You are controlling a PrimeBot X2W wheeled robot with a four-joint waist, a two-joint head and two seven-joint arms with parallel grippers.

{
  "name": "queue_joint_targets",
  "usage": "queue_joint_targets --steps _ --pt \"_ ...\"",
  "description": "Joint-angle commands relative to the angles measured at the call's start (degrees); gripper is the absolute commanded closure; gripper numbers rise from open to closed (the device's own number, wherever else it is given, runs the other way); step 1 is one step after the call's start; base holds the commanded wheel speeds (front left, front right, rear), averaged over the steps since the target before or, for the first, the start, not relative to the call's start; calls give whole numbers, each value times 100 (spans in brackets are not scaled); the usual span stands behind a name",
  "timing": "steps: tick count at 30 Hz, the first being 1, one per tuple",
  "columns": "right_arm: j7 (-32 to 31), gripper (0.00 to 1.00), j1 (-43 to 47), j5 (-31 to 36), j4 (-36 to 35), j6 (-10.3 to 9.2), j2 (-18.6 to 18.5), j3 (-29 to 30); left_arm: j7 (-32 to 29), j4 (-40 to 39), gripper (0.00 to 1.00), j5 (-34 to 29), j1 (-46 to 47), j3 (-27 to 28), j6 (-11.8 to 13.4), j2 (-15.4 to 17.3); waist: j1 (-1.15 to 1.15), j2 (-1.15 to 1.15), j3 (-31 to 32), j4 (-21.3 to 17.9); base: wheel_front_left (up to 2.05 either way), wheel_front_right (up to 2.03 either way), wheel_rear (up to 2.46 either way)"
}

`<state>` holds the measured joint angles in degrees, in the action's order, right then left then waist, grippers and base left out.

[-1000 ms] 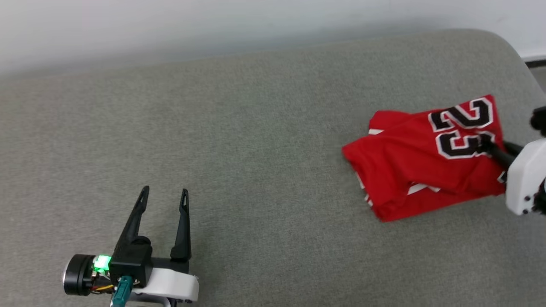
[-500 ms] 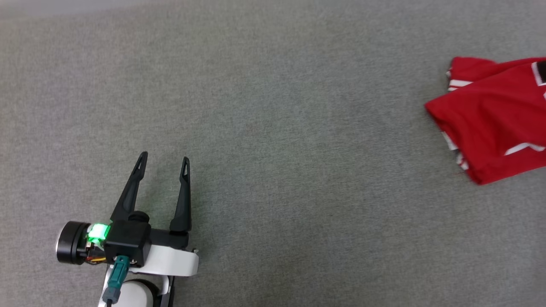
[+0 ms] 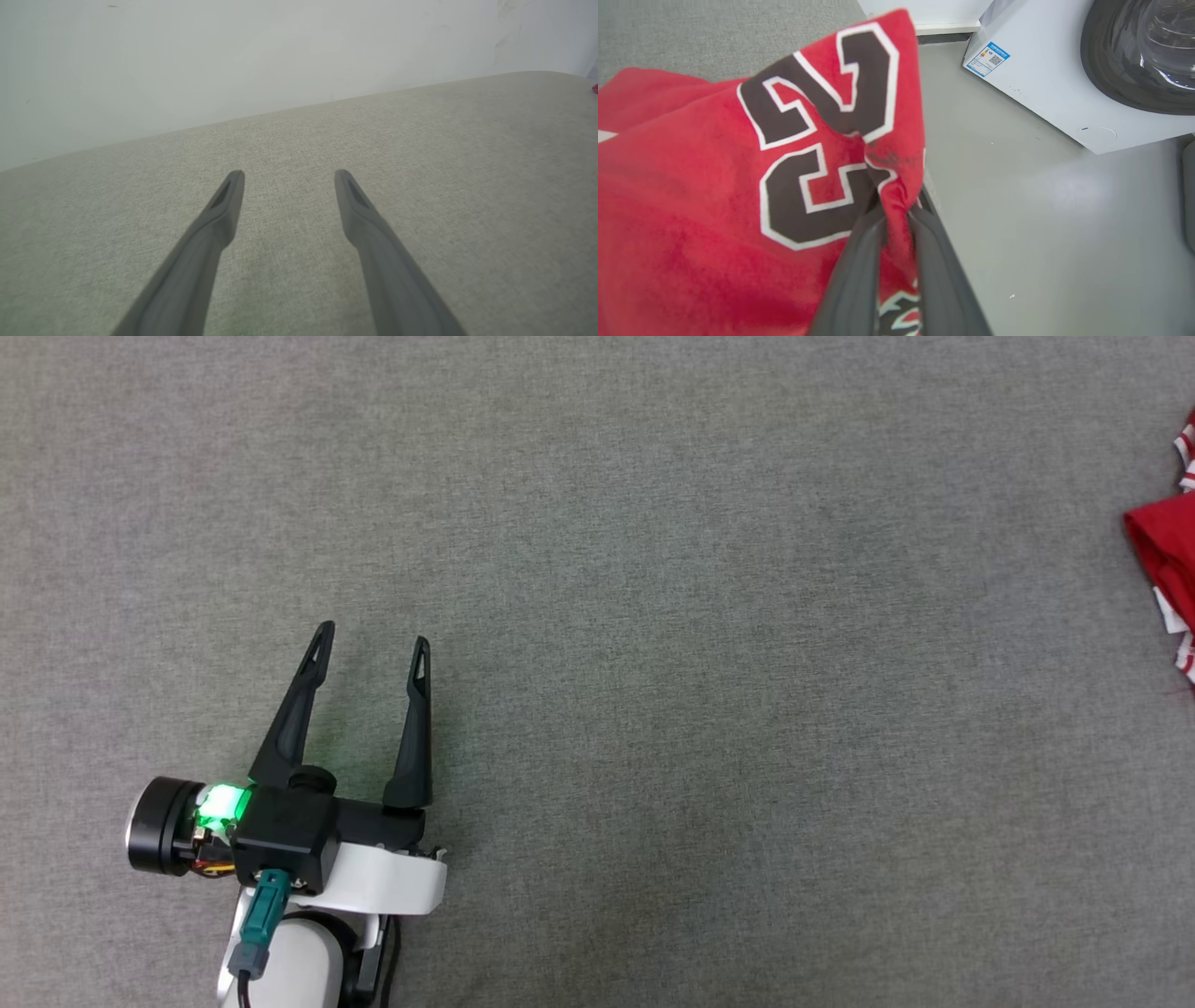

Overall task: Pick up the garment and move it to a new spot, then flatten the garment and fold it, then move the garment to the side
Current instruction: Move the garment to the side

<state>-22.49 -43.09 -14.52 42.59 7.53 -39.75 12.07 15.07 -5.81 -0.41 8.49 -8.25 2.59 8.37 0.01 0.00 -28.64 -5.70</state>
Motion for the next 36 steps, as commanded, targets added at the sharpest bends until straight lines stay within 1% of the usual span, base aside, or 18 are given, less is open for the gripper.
queue_joint_targets --steps 1,2,6,10,11,16,21,27,30,36 --pt "86 78 -104 140 27 -9 63 142 13 8 0 14 60 -4 30 18 -1 0 5 12 0 0 0" --pt "105 0 -94 240 57 -9 111 214 13 21 0 27 68 -3 34 20 -1 0 20 18 0 0 0" --pt "291 0 10 600 -50 -9 271 382 13 66 0 63 31 -5 54 3 -1 0 187 50 0 0 0" --pt "657 0 142 776 -367 -9 429 476 13 121 0 106 -105 -14 75 -39 -1 0 466 81 0 0 0" --pt "657 0 142 776 -367 -9 429 476 13 121 0 106 -105 -14 75 -39 -1 0 466 81 0 0 0" --pt "1441 0 405 843 -1100 -9 667 493 13 167 0 150 -299 -19 120 -98 -1 0 881 147 0 0 0" --pt "2438 0 757 896 -1937 -9 970 454 13 208 0 168 -561 13 168 -133 -1 0 1296 235 0 0 0" --pt "3227 0 1253 911 -2747 -9 1562 142 13 294 0 210 -860 107 211 -159 -1 0 1763 402 0 0 0" --pt "3429 0 1537 830 -3074 -9 1793 -122 13 331 0 248 -999 153 237 -190 -1 0 1995 519 0 0 0" --pt "3611 0 2128 635 -3396 -9 2261 -678 13 396 0 313 -1231 265 210 -221 -1 0 2344 701 0 0 0"
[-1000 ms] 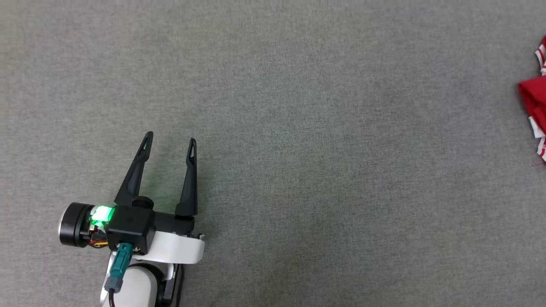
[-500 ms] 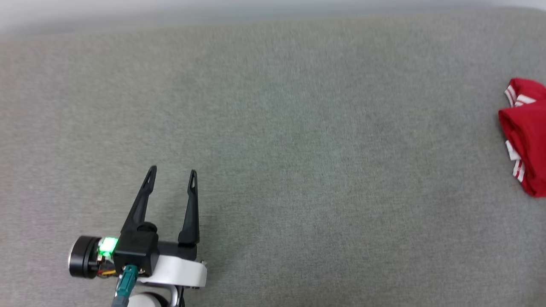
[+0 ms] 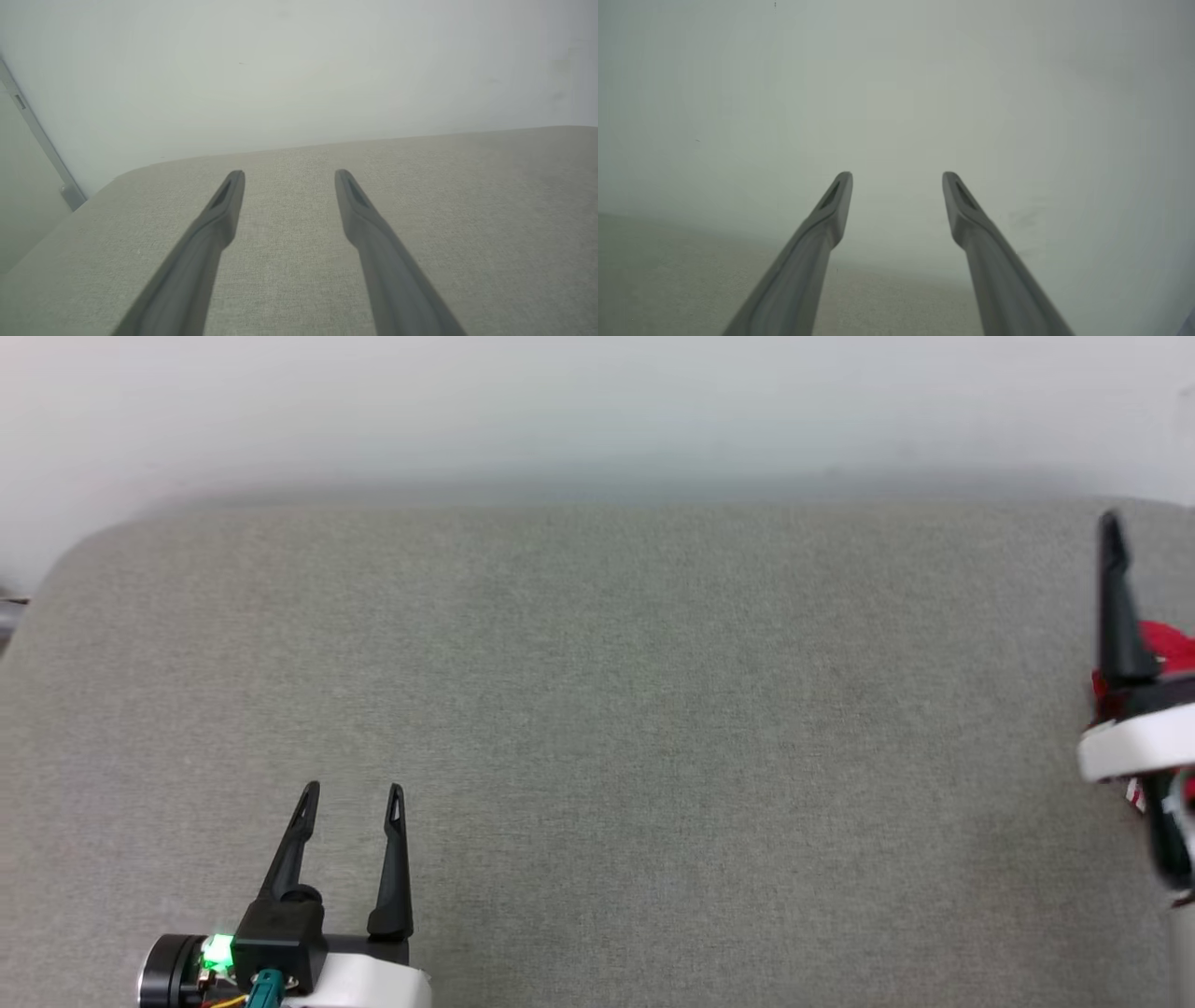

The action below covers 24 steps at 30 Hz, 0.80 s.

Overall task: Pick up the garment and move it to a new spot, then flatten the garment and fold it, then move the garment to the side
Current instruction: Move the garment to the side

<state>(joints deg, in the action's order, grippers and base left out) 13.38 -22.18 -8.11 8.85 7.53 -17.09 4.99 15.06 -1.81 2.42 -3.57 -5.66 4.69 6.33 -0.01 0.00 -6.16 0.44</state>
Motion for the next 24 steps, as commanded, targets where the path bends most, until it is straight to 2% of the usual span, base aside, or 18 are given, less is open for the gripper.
queue_joint_targets --steps 1,10,16,24 --pt "35 0 152 -25 -41 -9 80 -59 15 7 0 28 -58 15 -6 -22 1 0 149 113 0 0 0" --pt "113 0 1180 -212 88 -9 747 -533 14 115 0 58 -257 168 -55 -58 1 0 488 226 0 0 0" --pt "166 0 1751 -221 130 -8 1047 -460 14 185 0 74 -371 189 -114 -92 1 0 627 222 0 0 0" --pt "176 0 2437 -189 -185 -7 1343 -338 14 180 0 101 -558 216 -218 -139 1 0 790 159 0 0 0"
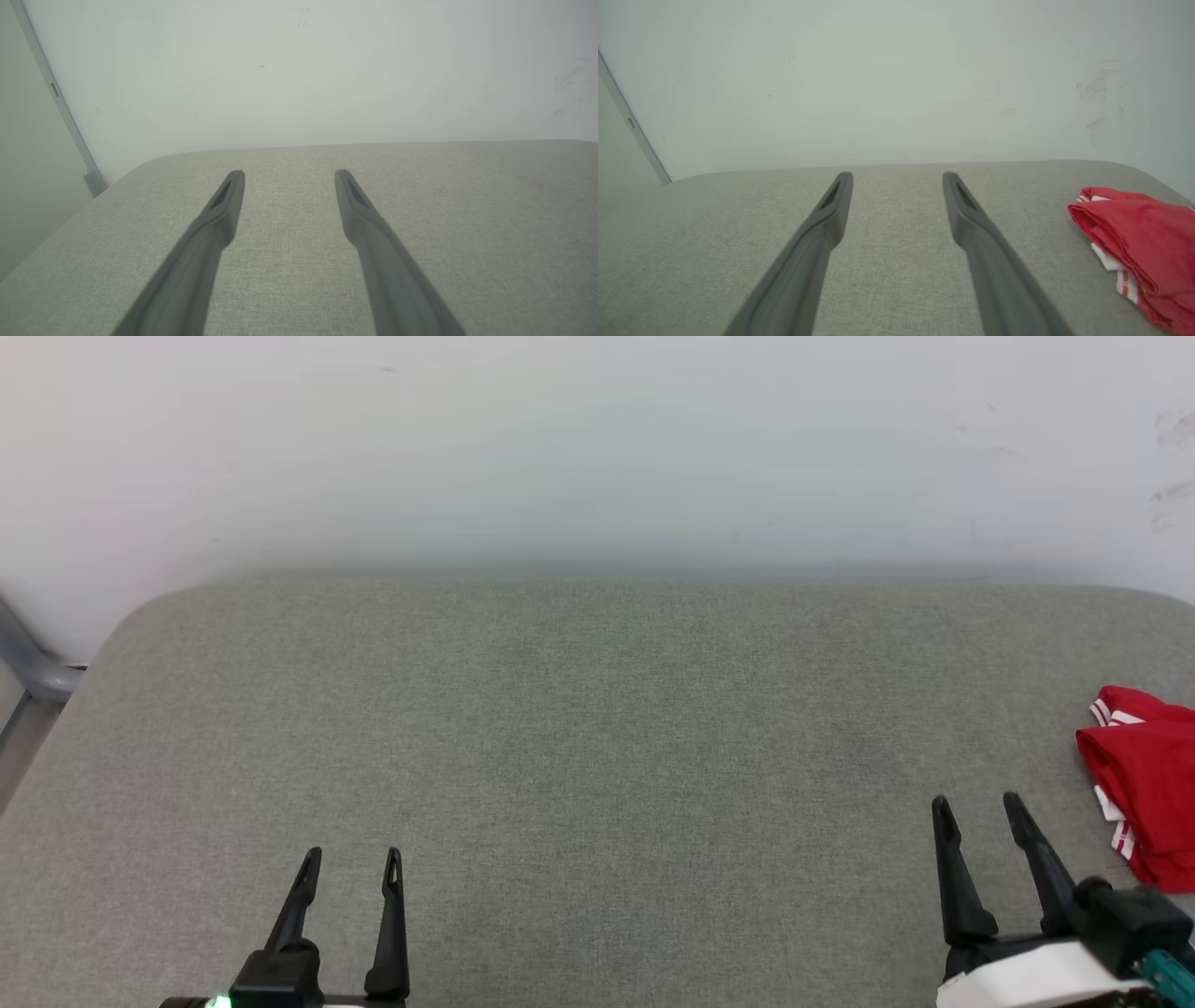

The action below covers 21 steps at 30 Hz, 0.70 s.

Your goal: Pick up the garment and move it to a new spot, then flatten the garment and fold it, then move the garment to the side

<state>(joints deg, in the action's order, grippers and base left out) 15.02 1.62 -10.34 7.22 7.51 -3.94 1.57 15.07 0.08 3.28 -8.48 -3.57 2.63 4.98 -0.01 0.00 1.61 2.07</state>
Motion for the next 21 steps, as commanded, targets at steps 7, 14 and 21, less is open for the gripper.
queue_joint_targets --steps 7,14,21 --pt "14 0 570 54 -337 -5 109 166 12 -2 0 37 -192 21 -110 -36 1 0 123 22 0 0 0" --pt "13 0 945 -72 -727 -5 115 265 12 -3 0 43 -286 71 -207 -65 1 0 194 -21 0 0 0" --pt "13 0 1015 -180 -810 -5 116 351 12 -42 0 48 -340 144 -227 -92 1 0 223 -87 0 0 0"
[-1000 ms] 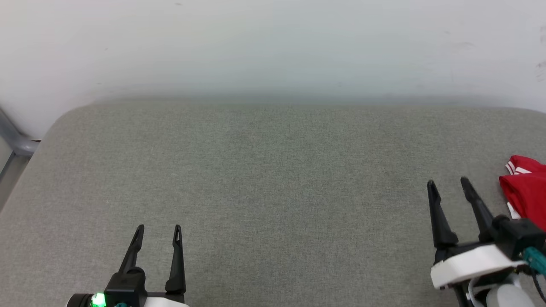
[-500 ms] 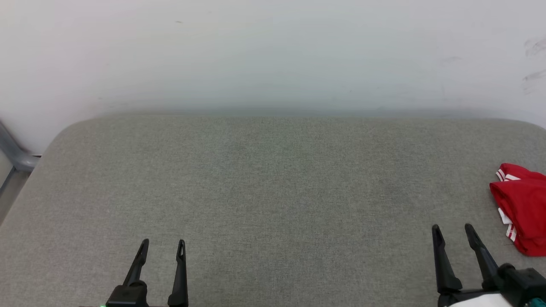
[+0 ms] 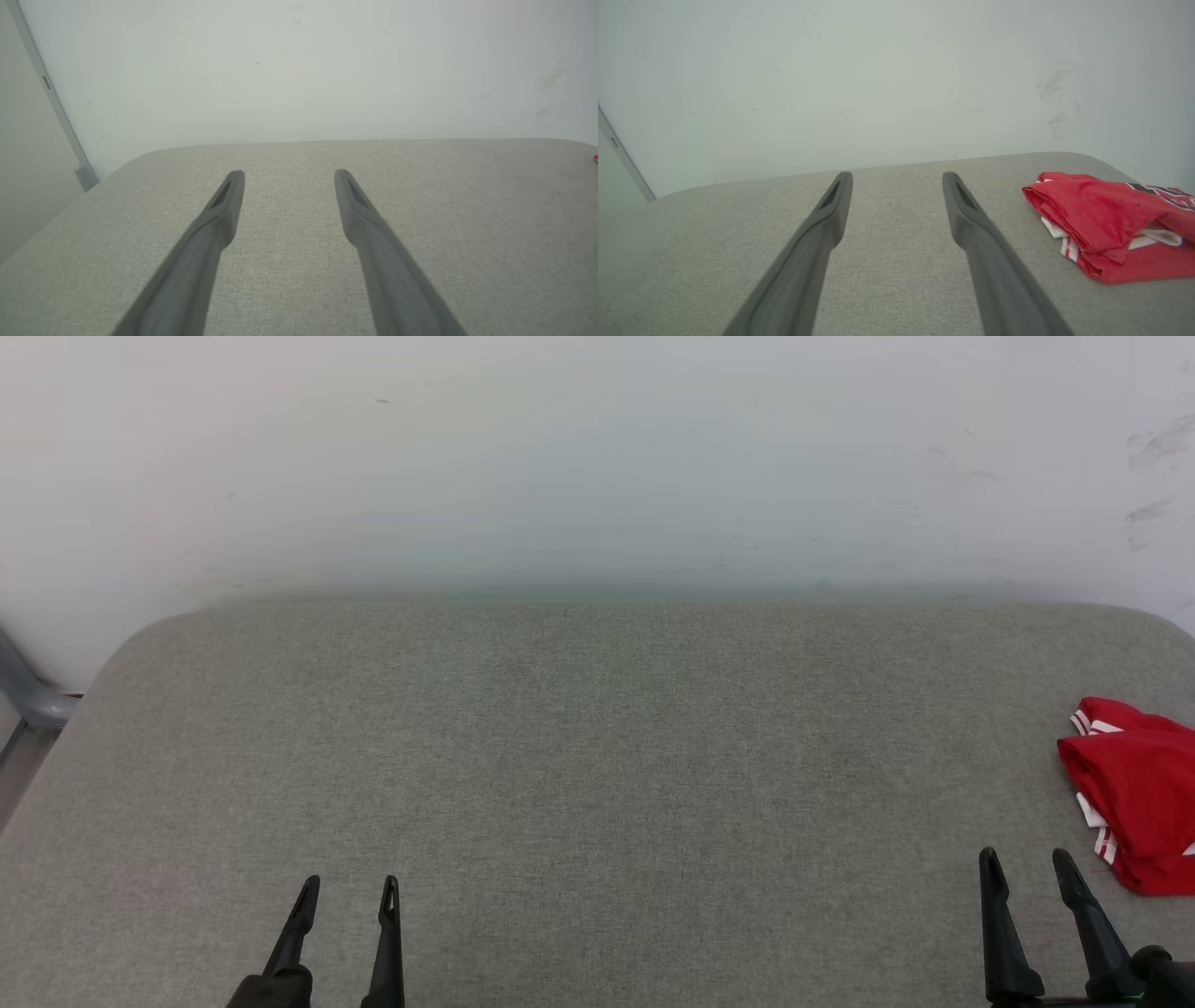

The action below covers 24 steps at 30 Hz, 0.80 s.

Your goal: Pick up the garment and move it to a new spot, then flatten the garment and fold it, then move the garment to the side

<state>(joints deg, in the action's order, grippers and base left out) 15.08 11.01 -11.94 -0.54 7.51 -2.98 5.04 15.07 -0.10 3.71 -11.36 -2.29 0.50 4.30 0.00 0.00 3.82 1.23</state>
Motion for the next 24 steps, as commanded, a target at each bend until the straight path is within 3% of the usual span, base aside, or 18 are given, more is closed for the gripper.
queue_joint_targets --steps 1,19,20,24 --pt "8 0 82 -22 -34 -5 21 9 12 -27 0 10 -56 28 -15 -27 0 0 4 -8 0 0 0" --pt "8 0 13 78 16 -5 22 -96 12 30 0 -44 2 132 -64 -67 0 0 18 -15 0 0 0" --pt "0 100 13 55 18 0 0 -99 0 25 100 -42 -10 115 -49 -66 0 0 17 -15 0 0 0" --pt "-7 100 33 36 177 1 2 -108 -24 196 100 -38 -23 96 -49 -90 0 0 17 -15 0 0 0"
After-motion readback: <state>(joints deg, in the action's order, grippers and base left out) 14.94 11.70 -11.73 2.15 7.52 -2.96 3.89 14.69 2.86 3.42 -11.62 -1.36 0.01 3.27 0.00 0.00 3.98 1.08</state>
